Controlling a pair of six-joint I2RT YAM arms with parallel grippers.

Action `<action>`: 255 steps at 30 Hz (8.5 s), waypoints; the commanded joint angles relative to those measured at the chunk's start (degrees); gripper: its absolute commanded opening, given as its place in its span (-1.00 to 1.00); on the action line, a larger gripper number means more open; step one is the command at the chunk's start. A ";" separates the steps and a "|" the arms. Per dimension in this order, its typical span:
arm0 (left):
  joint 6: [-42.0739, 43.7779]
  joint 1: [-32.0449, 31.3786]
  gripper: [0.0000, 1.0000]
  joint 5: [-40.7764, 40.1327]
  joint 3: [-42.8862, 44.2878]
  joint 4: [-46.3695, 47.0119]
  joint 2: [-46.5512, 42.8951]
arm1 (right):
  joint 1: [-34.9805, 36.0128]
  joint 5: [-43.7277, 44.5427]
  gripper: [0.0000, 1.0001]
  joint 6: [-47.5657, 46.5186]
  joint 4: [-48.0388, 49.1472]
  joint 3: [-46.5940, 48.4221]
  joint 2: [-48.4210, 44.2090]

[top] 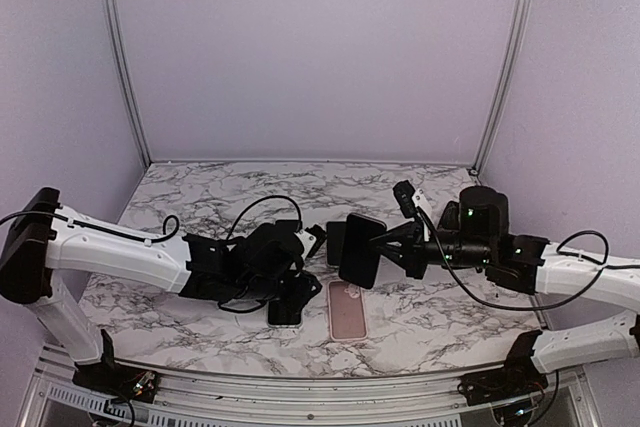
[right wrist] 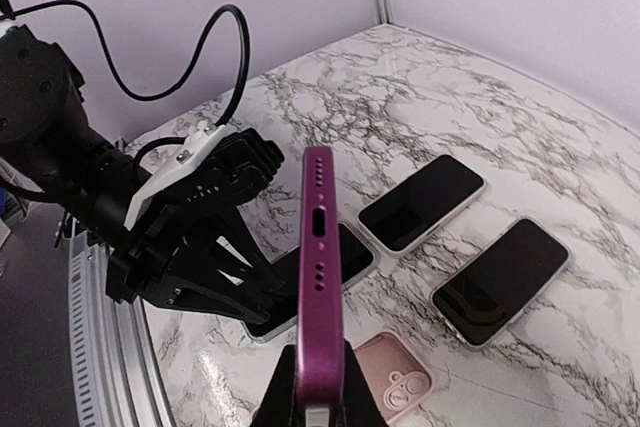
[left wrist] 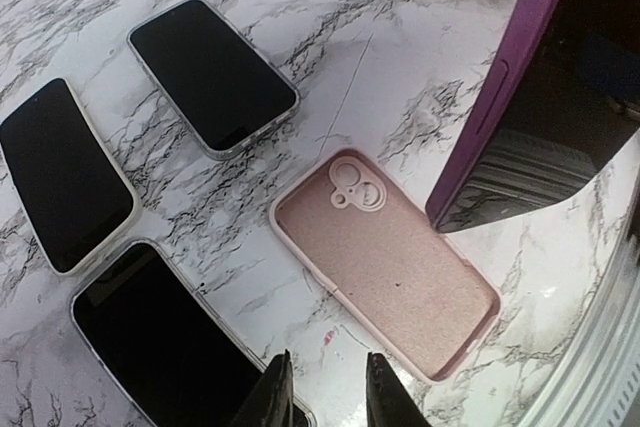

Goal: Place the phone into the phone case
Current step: Pass from the right arm to the left, then pass from the left arm to the right, then pass from the right arm to the left, then pass from the left arm to the right, then install the phone into the phone case.

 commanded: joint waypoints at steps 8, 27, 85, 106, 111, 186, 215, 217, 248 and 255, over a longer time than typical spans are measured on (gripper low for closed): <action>21.24 0.60 0.53 20.15 -8.11 16.35 -16.87 | 0.66 -20.78 -1.00 -15.77 -4.66 10.26 -0.35; 21.19 -1.86 0.32 22.93 -17.88 70.22 -13.99 | 4.33 -22.84 -1.00 -6.82 20.74 9.95 -7.06; 45.18 -1.87 -1.00 -1.94 -8.76 26.68 -16.27 | -0.76 -6.44 0.97 -34.46 -27.64 27.32 -9.11; 45.17 -1.87 -1.00 1.79 5.46 -6.46 -16.09 | 5.64 -7.29 0.46 -41.50 -48.27 44.61 16.66; 44.90 -1.86 -1.00 3.83 5.47 -6.45 -16.32 | 5.67 -7.86 0.38 -42.58 -48.17 41.12 17.33; 12.33 -1.34 -1.00 29.39 2.37 74.03 -9.09 | 6.68 -20.47 -1.00 0.41 49.41 10.67 3.18; 23.27 -1.84 -1.00 25.30 0.42 18.60 -18.88 | 4.18 -27.95 0.33 -12.31 -13.07 21.74 2.02; 23.27 -1.87 -1.00 26.02 0.94 18.64 -18.30 | 4.27 -28.36 0.26 -11.73 -12.37 20.45 2.65; 12.41 0.60 0.65 0.94 -16.69 24.82 -19.96 | -3.33 -29.99 -1.00 -12.35 25.74 -4.58 17.98; 10.21 3.18 0.65 3.70 -17.95 26.16 -16.53 | -4.07 -29.52 -1.00 -14.81 28.11 -5.33 21.54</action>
